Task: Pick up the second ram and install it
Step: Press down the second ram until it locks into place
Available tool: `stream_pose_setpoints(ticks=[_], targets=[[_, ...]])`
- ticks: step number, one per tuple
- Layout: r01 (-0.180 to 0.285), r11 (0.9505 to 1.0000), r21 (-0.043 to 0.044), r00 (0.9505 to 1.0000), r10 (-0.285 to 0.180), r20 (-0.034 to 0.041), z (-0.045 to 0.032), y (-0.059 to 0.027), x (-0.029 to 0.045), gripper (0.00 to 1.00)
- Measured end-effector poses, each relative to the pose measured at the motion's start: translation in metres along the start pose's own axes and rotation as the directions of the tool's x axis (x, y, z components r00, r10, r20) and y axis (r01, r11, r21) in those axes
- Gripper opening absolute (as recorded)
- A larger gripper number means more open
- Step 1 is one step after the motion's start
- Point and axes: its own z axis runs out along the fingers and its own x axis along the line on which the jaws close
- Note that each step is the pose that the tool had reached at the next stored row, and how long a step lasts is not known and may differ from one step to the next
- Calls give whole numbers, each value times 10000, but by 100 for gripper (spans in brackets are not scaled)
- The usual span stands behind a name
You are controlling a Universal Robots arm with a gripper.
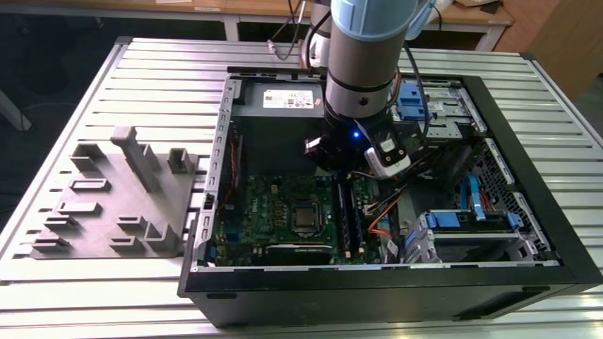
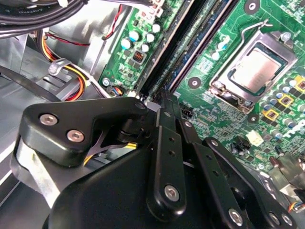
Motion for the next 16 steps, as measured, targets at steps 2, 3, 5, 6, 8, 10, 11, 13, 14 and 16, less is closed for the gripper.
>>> stream_pose_setpoints(ticks=[2,3,5,6,8,10,11,13,14,16], targets=[[-1,10000,0,10000,1,-1,7,0,0,7],[0,10000,1,10000,0,-2,6,0,0,7],[0,10000,1,10000,0,-2,7,-1,0,7],[0,10000,-1,10000,0,-1,8,-1,1,7],[0,10000,-4,10000,0,0,16,-1,1,7],[-1,10000,-1,10000,1,-2,19,-2,1,7],[0,10000,0,10000,0,-3,19,-2,1,7],[0,10000,-2,10000,0,-2,20,-2,1,7],[-1,10000,-3,10000,1,-1,21,-2,1,7],[0,10000,-14,10000,0,4,6,0,-1,7]])
